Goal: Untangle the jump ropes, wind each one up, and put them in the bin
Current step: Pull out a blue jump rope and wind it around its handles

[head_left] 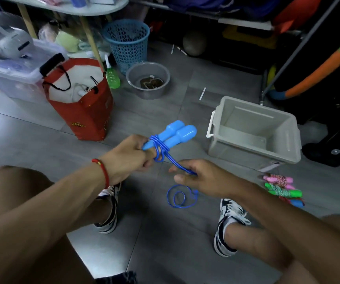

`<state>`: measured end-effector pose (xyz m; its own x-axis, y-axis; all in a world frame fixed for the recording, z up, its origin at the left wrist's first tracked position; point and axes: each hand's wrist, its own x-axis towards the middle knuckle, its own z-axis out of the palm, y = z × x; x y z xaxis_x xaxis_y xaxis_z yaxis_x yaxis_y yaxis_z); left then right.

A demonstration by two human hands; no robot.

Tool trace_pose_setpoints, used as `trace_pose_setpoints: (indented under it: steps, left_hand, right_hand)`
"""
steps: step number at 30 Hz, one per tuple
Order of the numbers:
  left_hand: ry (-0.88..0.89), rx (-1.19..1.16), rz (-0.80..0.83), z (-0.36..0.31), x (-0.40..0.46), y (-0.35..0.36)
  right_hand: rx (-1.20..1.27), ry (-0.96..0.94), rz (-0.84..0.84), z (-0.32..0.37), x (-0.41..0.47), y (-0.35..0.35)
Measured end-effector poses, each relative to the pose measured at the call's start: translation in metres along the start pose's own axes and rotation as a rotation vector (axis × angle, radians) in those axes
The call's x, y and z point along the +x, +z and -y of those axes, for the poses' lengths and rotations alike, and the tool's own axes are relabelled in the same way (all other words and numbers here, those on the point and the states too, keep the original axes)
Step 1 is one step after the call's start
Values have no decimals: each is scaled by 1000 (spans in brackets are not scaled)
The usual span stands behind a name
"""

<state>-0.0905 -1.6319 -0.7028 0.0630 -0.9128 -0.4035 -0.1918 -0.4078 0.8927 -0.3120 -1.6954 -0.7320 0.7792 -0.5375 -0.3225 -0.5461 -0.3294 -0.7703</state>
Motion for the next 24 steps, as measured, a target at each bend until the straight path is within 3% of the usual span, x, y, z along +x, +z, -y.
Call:
trace_pose_setpoints:
  steps: [3, 6, 9, 14, 17, 24]
  left_hand:
    - [-86, 108, -32, 7, 3, 2]
    - [-112, 227, -71, 10, 3, 6]
    - [-136, 280, -84, 17, 7, 10]
    - [-5, 657, -208, 15, 16, 23]
    - [82, 663, -265, 11, 20, 33]
    - [174, 673, -306, 0, 32, 34]
  right_hand:
    - [-199, 59, -73, 11, -2, 13]
    - [-192, 131, -102, 17, -3, 18]
    - [-86, 191, -139, 26, -2, 18]
    - [80, 346, -253, 42, 0, 16]
    - [258, 387, -340, 53, 2, 12]
    - [367, 431, -444, 66, 2, -1]
